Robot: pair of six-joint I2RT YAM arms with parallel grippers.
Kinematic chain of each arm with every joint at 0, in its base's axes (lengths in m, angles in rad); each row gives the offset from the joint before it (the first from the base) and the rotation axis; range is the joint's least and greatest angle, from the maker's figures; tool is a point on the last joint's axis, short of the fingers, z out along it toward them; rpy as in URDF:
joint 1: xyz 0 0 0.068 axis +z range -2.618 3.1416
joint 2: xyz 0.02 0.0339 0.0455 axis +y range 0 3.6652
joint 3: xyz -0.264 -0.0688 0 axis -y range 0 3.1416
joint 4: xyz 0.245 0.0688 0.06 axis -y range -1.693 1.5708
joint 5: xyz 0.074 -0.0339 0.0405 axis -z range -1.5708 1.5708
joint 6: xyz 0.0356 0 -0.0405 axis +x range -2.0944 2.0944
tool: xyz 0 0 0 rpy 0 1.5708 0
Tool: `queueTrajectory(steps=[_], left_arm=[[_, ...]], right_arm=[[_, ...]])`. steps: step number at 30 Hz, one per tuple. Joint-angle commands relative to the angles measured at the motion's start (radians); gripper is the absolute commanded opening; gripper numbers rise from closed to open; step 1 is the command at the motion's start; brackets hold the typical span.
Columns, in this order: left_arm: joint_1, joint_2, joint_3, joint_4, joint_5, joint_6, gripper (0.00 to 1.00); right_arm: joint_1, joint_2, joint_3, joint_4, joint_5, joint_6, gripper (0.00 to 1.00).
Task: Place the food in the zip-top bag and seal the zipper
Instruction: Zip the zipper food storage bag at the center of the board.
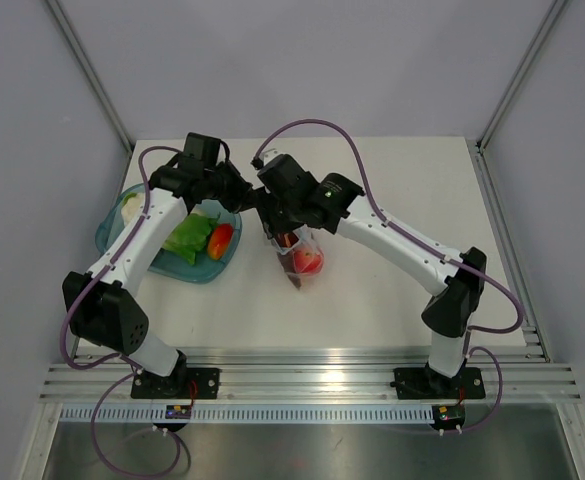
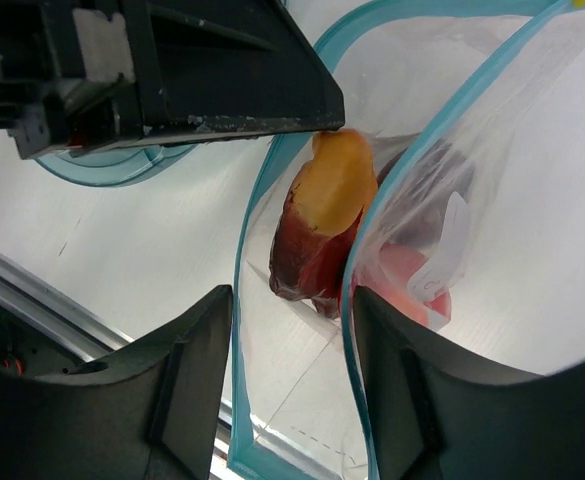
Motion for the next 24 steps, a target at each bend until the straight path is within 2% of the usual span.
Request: queueTrajectory(steps=[1, 2, 5, 7, 8, 9, 11, 13, 15, 16, 19, 21, 24], left_arm=[[-0.008, -0.023, 0.050, 0.018, -0.018, -0.027, 0.00], [-0.008, -0.026, 0.050, 0.018, -0.018, -0.031, 0.00], [-0.010, -0.033, 0.048, 0.012, -0.021, -0.039, 0.00], [-0.011, -0.033, 0.049, 0.003, -0.028, -0.045, 0.00], [-0.011, -0.035, 0.050, 0.003, -0.027, -0.045, 0.00], [-0.011, -0.037, 0.050, -0.002, -0.028, -0.043, 0.00], [-0.011, -0.044, 0.048, 0.003, -0.025, -0.036, 0.00], [-0.011, -0.047, 0.045, 0.036, 0.001, 0.008, 0.03], [-0.011, -0.058, 0.036, 0.059, 0.048, 0.033, 0.17], [-0.008, -0.067, 0.030, 0.082, 0.057, 0.055, 0.39], [0.024, -0.112, 0.001, 0.118, 0.076, 0.110, 0.82], [0.103, -0.122, 0.005, 0.119, 0.111, 0.150, 0.86], [0.200, -0.127, 0.034, 0.131, 0.199, 0.275, 0.87]], right_arm=[[0.019, 0.019, 0.042, -0.002, 0.059, 0.007, 0.58], [0.019, 0.018, 0.045, 0.000, 0.069, 0.009, 0.51], [0.019, 0.021, 0.050, 0.008, 0.076, 0.009, 0.47], [0.019, 0.023, 0.052, 0.009, 0.075, 0.006, 0.35], [0.019, 0.021, 0.053, 0.009, 0.078, 0.004, 0.29], [0.020, 0.021, 0.050, 0.011, 0.076, -0.005, 0.15], [0.017, 0.015, 0.046, 0.021, 0.054, -0.034, 0.00], [0.017, -0.005, 0.032, 0.044, -0.014, -0.097, 0.00], [0.016, -0.034, -0.003, 0.077, -0.140, -0.204, 0.00], [0.014, -0.046, -0.014, 0.084, -0.172, -0.235, 0.00], [-0.003, -0.082, -0.060, 0.095, -0.259, -0.329, 0.00], [-0.038, -0.102, -0.074, 0.086, -0.396, -0.404, 0.00], [-0.079, -0.129, -0.100, 0.086, -0.480, -0.448, 0.00]])
